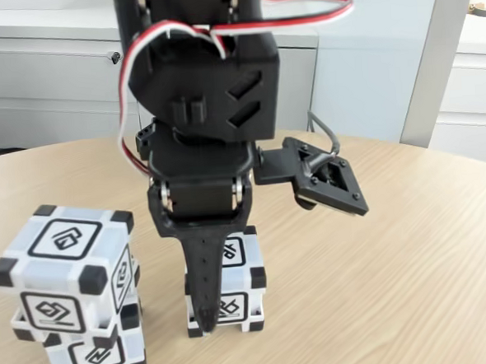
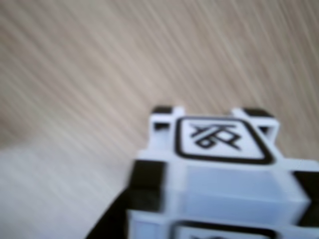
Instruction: Stack cubes from left to right.
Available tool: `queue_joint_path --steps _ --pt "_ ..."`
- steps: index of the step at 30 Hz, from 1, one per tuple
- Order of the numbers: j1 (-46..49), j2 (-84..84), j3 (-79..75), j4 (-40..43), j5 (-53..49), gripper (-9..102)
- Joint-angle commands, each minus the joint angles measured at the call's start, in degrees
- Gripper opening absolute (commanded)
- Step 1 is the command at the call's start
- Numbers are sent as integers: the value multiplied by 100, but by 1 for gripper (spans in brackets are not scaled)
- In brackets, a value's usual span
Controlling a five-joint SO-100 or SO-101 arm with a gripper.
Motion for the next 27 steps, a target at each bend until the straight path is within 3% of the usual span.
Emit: queue_joint_path --steps 1,3,27 --pt "44 35 -193 -26 70 10" --pt "44 70 -193 -26 114 0" --pt "44 2927 -211 62 -404 0"
